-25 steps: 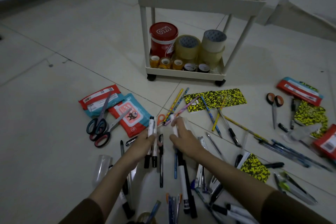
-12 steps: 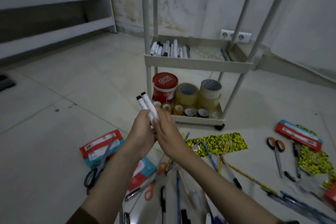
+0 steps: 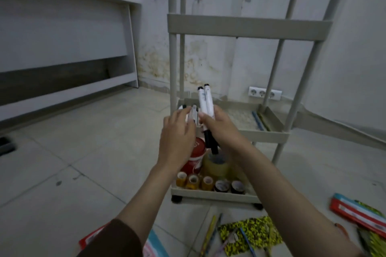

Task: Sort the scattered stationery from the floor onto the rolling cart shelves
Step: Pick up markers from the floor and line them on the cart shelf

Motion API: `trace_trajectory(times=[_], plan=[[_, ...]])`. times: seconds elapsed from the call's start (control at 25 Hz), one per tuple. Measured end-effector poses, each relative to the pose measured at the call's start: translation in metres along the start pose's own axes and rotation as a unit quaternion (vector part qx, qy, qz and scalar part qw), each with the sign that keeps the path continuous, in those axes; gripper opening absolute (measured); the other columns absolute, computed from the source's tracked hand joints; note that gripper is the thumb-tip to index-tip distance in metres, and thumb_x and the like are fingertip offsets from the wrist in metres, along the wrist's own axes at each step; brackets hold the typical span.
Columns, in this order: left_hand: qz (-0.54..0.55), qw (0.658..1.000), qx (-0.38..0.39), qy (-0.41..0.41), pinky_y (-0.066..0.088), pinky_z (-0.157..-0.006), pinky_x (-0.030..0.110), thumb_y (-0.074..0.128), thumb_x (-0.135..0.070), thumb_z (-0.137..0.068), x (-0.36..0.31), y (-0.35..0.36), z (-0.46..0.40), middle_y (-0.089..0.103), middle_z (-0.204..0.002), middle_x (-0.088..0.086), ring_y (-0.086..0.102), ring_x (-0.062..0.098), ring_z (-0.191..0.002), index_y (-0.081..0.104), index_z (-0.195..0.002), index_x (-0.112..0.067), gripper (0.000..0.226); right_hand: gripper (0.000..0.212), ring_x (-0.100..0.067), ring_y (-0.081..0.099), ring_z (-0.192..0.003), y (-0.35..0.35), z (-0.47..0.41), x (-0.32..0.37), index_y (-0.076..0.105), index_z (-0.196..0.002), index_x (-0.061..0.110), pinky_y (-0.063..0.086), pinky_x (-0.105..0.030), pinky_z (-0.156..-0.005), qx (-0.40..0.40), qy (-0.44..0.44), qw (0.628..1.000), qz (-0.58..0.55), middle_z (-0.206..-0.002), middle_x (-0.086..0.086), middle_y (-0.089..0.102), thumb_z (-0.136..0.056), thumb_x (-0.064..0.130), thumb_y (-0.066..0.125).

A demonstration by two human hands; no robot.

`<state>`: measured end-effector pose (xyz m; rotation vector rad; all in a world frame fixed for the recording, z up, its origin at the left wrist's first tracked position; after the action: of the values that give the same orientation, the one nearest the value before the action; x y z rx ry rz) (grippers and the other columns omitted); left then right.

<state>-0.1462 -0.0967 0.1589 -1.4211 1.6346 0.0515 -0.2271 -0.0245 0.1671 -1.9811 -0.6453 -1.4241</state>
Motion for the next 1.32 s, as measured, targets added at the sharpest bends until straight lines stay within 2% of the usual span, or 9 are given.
trace_trajectory(times=[0.16,0.28,0.44,0.56,0.64,0.72,0.84,1.0,1.32], plan=[[-0.301,0.946,0.076,0.097,-0.008,-0.115,0.037,0.032,-0.025,-0.094,0.032,0.034,0.011,-0.011,-0.157,0.000,-0.015,0.016,-0.144,-0.007,-0.148,-0.020,0.068,0.038,-0.014,0.053,-0.077,-0.009,-0.050,-0.006,0.041,-0.132,0.001,0.045,-0.029,-0.070,-0.042,0.088,0.995,0.005,-0.101,-0.008,0.055,-0.097,0.017,0.044],[-0.350,0.924,0.110,0.107,-0.021,-0.110,0.039,0.030,-0.027,-0.093,0.053,0.043,0.016,-0.030,-0.151,0.001,-0.030,0.017,-0.138,-0.033,-0.137,-0.019,0.077,0.052,-0.027,0.049,-0.116,0.003,-0.076,-0.006,0.022,-0.146,0.010,0.040,-0.027,-0.078,-0.029,0.070,0.992,0.102,-0.142,-0.015,0.038,-0.096,0.004,0.038],[-0.275,0.946,0.114,0.127,-0.019,-0.113,0.033,0.031,-0.015,-0.090,0.054,0.041,0.015,-0.031,-0.149,0.001,-0.031,0.019,-0.137,-0.030,-0.137,-0.018,0.076,0.057,-0.030,0.035,-0.134,0.031,-0.097,-0.022,0.011,-0.149,0.020,0.036,-0.031,-0.099,0.013,0.078,0.979,0.189,-0.152,-0.014,0.024,-0.098,0.004,0.030],[-0.228,0.958,0.076,0.159,0.009,-0.115,0.033,0.042,-0.005,-0.076,0.044,0.033,0.017,0.017,-0.153,0.015,0.016,0.033,-0.140,0.017,-0.145,-0.002,0.074,0.055,-0.033,0.032,-0.136,0.033,-0.109,-0.036,0.015,-0.149,0.020,0.035,-0.041,-0.107,-0.023,0.121,0.959,0.255,-0.153,-0.016,0.022,-0.098,0.006,0.033],[-0.207,0.963,0.059,0.162,-0.001,-0.112,0.028,0.042,-0.008,-0.072,0.041,0.029,0.017,0.032,-0.146,0.017,0.032,0.034,-0.133,0.033,-0.139,0.001,0.068,0.049,-0.034,0.033,-0.134,0.030,-0.114,-0.038,0.023,-0.146,0.015,0.036,-0.040,-0.106,-0.053,0.116,0.958,0.258,-0.150,-0.016,0.027,-0.098,0.009,0.037],[-0.204,0.963,0.056,0.165,-0.017,-0.109,0.027,0.037,-0.010,-0.082,0.043,0.033,0.015,0.007,-0.153,0.010,0.013,0.029,-0.142,0.010,-0.145,-0.006,0.069,0.038,-0.032,0.043,-0.125,0.025,-0.113,-0.037,0.040,-0.135,0.006,0.039,-0.037,-0.100,-0.064,0.092,0.961,0.252,-0.141,-0.019,0.041,-0.098,0.015,0.040],[-0.212,0.962,0.079,0.150,-0.004,-0.115,0.031,0.055,-0.008,-0.081,0.049,0.039,0.014,0.006,-0.154,0.008,0.010,0.026,-0.143,0.005,-0.145,-0.007,0.081,0.028,-0.024,0.057,-0.083,0.007,-0.099,-0.034,0.062,-0.101,0.001,0.042,-0.030,-0.072,-0.121,0.027,0.967,0.223,-0.103,-0.019,0.062,-0.098,0.014,0.037],[-0.224,0.963,0.087,0.124,-0.017,-0.110,0.021,0.039,-0.019,-0.092,0.051,0.045,0.015,-0.019,-0.155,-0.001,-0.015,0.013,-0.143,-0.029,-0.136,-0.020,0.081,0.029,-0.029,0.056,-0.103,-0.034,-0.077,-0.037,0.062,-0.111,0.007,0.045,-0.033,-0.083,-0.213,-0.035,0.934,0.285,-0.112,-0.013,0.063,-0.093,0.005,0.039],[-0.297,0.946,0.095,0.085,0.019,-0.112,0.028,0.040,-0.025,-0.092,0.043,0.049,-0.002,-0.009,-0.157,0.000,0.005,0.018,-0.142,-0.009,-0.148,-0.022,0.074,0.036,-0.034,0.041,-0.123,-0.025,-0.089,-0.062,0.055,-0.127,0.015,0.041,-0.039,-0.095,-0.068,0.063,0.892,0.443,-0.131,-0.013,0.053,-0.094,0.012,0.040]])
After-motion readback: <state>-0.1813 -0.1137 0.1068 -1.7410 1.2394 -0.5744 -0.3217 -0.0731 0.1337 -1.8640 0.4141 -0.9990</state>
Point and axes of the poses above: each hand's wrist, its own z-axis away from the middle knuckle, its own y-axis out of the palm, x = y × z, the point moved 7 cm from there along -z, towards the middle knuckle
